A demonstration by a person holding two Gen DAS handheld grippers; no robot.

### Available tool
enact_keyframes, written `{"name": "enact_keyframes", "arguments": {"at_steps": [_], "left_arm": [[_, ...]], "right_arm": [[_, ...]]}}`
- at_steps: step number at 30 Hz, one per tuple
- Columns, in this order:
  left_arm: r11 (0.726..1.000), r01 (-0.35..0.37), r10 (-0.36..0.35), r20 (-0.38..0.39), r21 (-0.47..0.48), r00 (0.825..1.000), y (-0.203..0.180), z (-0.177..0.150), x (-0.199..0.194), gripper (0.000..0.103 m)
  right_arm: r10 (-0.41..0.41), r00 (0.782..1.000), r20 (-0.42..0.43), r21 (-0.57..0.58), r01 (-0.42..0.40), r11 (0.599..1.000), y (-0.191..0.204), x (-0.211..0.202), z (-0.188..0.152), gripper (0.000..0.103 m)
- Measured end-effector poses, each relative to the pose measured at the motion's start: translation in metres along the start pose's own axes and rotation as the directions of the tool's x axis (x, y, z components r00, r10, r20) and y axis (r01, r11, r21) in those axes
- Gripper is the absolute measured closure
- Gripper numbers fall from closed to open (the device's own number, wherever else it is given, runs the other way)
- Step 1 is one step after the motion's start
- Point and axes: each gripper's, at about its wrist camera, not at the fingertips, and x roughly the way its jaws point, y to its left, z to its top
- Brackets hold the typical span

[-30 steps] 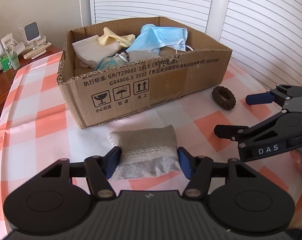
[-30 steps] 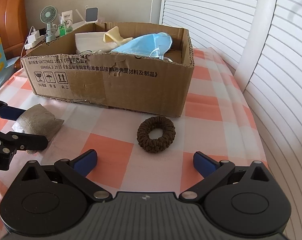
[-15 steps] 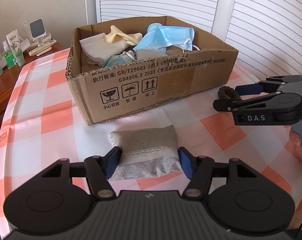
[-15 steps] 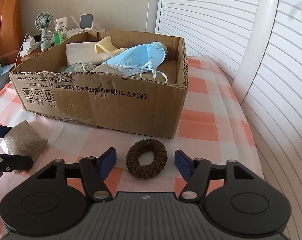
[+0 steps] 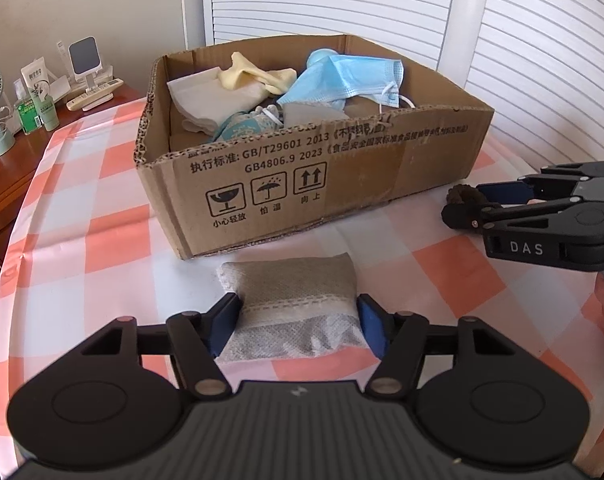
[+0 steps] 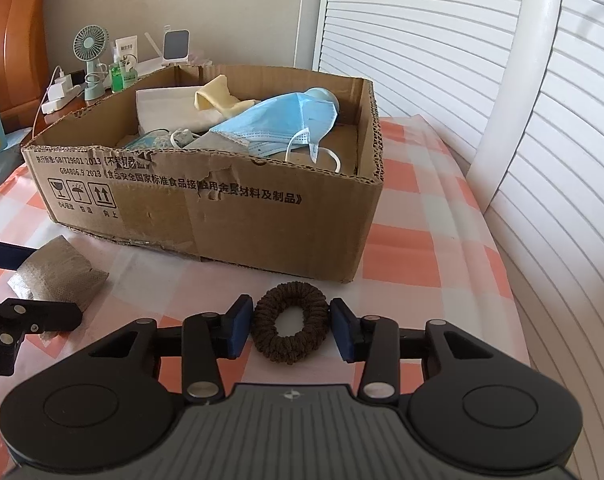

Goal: Organize soft objects
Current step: 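Lift the sachet with the left tool while the right tool grasps the brown hair tie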

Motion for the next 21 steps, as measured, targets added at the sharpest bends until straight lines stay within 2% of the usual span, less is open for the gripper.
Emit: {"name": "enact_keyframes", "arguments": {"at_steps": [8,15,21], "left_arm": [[1.0,0.013,-0.013,0.0,0.004,1.0,0.005,0.003,-0.007,0.052],[0.999,0.041,-0.041,-0.001,0.019,0.999,0.008,0.001,-0.019,0.053],[0.998,0.039,-0.039,-0.009,0.039,0.999,0.01,-0.006,-0.03,0.053]], "right_arm": [[0.04,0.999,0.006,0.042,-0.04,0.998,-0.011,-0.014,0.001,0.059],[0.032,0.999,0.015,0.011,-0.032,0.999,-0.009,-0.031,-0.001,0.059],[0.035,0.999,0.014,-0.008,-0.034,0.999,-0.003,-0.041,-0.005,0.059]]}}
